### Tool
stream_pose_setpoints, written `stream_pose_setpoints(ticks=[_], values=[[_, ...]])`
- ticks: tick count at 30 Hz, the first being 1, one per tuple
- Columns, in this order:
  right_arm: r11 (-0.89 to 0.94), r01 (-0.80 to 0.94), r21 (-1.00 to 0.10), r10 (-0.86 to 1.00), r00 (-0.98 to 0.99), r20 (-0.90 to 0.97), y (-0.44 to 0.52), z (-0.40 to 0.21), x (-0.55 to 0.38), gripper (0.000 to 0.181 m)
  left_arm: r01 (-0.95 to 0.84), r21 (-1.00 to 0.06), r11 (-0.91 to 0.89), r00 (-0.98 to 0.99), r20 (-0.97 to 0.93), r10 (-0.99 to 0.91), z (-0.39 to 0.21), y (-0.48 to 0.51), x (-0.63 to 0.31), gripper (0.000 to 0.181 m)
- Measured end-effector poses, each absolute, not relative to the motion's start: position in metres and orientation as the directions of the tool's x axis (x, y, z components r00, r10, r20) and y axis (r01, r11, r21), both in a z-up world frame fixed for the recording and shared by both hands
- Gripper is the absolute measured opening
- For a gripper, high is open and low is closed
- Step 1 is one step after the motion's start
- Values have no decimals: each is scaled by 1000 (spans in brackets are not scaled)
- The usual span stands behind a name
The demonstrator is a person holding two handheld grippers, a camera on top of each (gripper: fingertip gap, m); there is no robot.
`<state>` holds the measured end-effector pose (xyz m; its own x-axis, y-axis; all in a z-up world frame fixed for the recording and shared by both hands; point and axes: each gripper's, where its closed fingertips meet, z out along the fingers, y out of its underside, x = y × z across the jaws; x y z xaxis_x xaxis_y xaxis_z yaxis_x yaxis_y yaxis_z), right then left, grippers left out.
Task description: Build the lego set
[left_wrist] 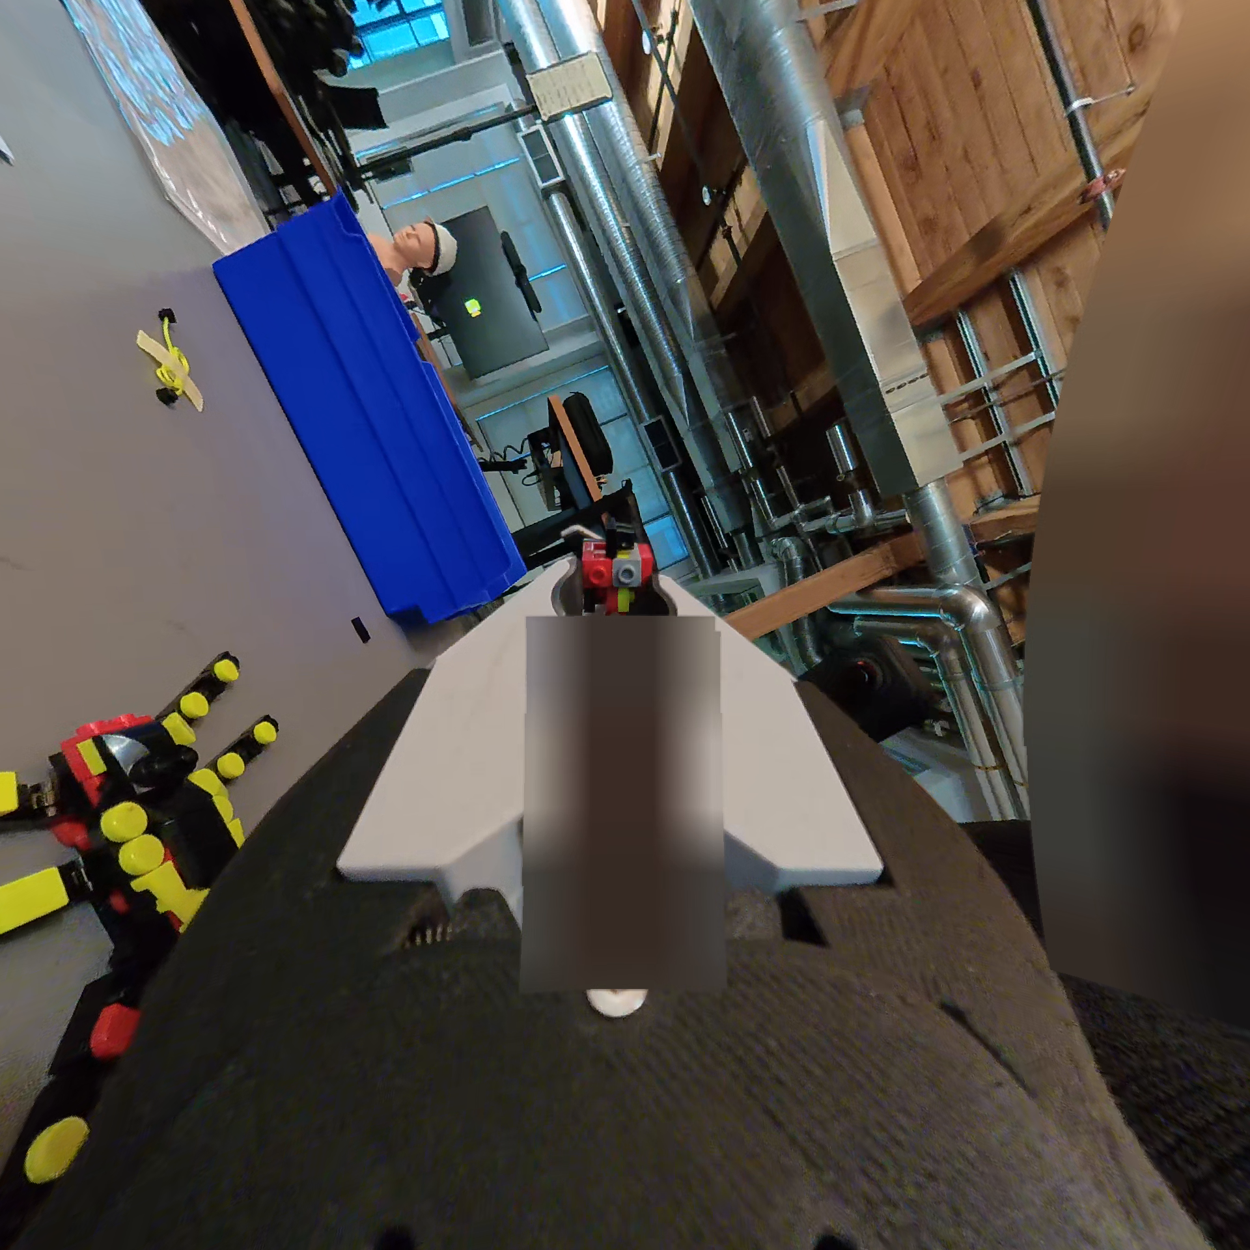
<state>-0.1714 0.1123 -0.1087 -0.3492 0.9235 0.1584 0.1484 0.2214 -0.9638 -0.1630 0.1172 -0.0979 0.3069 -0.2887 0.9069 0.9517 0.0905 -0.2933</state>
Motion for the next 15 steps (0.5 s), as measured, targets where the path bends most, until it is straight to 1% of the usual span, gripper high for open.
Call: stream_pose_setpoints(ticks=[7, 15], values=[[212, 162, -964, 932, -330, 149, 116, -110, -173, 28, 956, -279, 89, 293, 913, -285, -100, 118, -164, 16], [210, 174, -962, 930, -338, 142, 117, -112, -172, 25, 963, -262, 68, 271, 920, -282, -103, 119, -163, 16]])
